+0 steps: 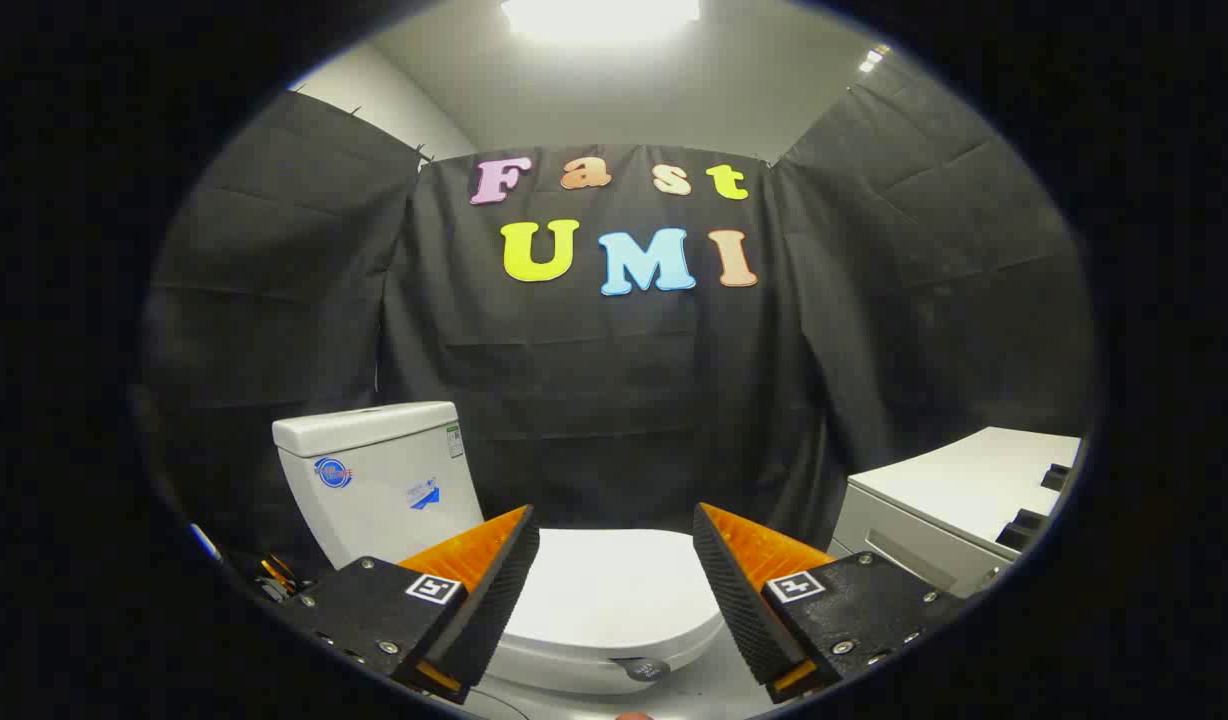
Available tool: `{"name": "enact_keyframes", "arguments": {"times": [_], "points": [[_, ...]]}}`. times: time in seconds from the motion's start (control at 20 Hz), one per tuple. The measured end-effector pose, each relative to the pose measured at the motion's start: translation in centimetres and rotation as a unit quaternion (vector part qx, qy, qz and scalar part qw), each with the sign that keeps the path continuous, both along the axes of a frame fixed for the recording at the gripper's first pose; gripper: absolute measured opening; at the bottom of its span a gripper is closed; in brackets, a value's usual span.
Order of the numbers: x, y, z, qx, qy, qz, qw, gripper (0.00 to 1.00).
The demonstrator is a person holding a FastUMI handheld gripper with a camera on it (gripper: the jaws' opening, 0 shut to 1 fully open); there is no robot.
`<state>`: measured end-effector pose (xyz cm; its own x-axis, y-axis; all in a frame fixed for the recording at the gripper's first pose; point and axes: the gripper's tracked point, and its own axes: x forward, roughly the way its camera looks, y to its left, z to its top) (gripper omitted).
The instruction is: Open the toilet lid.
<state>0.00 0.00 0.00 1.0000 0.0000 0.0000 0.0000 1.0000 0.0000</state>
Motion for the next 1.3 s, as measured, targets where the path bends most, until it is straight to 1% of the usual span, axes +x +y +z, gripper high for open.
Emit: {"name": "enact_keyframes", "arguments": {"times": [1.3], "points": [[0.28, -0.89, -0.54, 0.013, 0.006, -0.01, 1.0, 0.95]]}}
